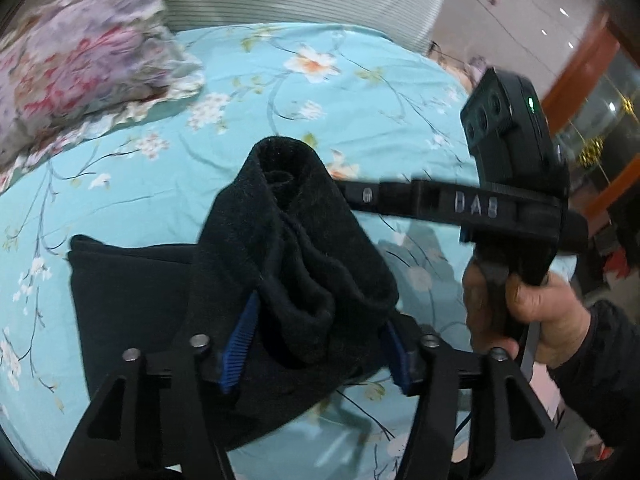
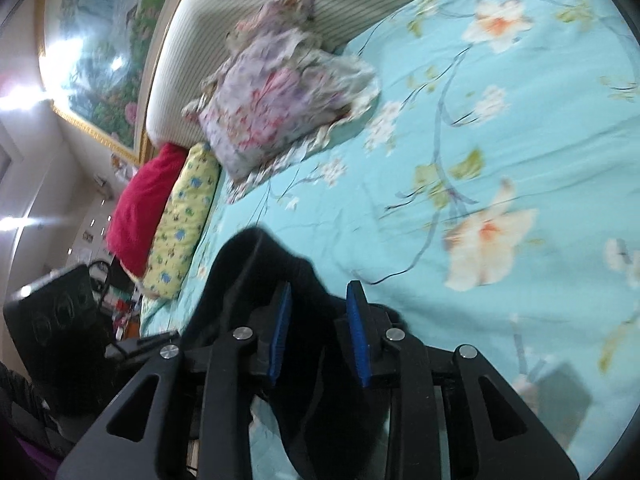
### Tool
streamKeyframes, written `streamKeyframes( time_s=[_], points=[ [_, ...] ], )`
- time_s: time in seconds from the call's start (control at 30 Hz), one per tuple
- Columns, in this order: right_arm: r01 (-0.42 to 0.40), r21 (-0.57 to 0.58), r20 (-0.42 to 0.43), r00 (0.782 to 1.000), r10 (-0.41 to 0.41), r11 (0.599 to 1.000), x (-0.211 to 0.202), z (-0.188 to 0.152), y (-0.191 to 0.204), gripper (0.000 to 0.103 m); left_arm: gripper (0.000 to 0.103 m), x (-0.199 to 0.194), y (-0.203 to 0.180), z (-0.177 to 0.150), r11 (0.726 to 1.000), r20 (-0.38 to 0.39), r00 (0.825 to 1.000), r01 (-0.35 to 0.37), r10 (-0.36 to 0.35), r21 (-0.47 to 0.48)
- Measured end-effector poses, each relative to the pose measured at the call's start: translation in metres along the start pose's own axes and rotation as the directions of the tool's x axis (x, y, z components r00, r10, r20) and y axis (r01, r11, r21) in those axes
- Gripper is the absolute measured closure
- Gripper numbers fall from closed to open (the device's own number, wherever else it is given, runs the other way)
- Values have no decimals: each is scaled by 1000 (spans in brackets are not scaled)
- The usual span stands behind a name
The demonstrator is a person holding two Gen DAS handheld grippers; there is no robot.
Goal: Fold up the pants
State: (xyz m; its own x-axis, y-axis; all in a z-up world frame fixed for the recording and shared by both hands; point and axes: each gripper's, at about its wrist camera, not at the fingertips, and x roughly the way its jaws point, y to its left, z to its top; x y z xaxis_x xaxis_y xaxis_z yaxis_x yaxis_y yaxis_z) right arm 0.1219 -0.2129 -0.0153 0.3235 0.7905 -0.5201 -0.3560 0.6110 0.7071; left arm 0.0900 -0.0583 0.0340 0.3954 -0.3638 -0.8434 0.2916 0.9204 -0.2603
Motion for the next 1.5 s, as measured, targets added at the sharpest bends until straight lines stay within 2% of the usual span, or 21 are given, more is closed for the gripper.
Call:
streamKeyframes(
  time_s=[0.07,0.17,0.3,0.47,0.57,0.77,1.13,1.5],
  points=[
    [19,18,23,1000,-19,1000,-12,-1,-3,69,38,2,-6,-2,1000,-12,1000,16,-15,24],
    [49,49,49,997,-51,998,-25,-5,-5,56,37,2,-9,-4,999,-23,999,35,-34,41],
    [67,89,76,994,-74,994,-38,-16,-5,45,37,-5,-6,-8,997,-21,998,67,-67,28],
    [99,115,93,990,-110,988,-47,-31,3,37,36,-25,4,-12,995,9,995,96,-96,5],
    [127,120,109,984,-141,985,-53,-37,11,35,35,-39,12,-13,993,36,992,119,-119,-21],
    [171,138,152,970,-192,976,-70,-50,27,22,33,-54,39,-14,993,67,994,90,-84,-81],
    [223,105,91,968,-232,969,-52,-70,51,21,33,-63,96,-20,979,80,997,22,-6,-203],
    [263,82,48,963,-267,961,-36,-73,59,21,32,-60,115,-26,968,69,998,20,-2,-251]
  ],
)
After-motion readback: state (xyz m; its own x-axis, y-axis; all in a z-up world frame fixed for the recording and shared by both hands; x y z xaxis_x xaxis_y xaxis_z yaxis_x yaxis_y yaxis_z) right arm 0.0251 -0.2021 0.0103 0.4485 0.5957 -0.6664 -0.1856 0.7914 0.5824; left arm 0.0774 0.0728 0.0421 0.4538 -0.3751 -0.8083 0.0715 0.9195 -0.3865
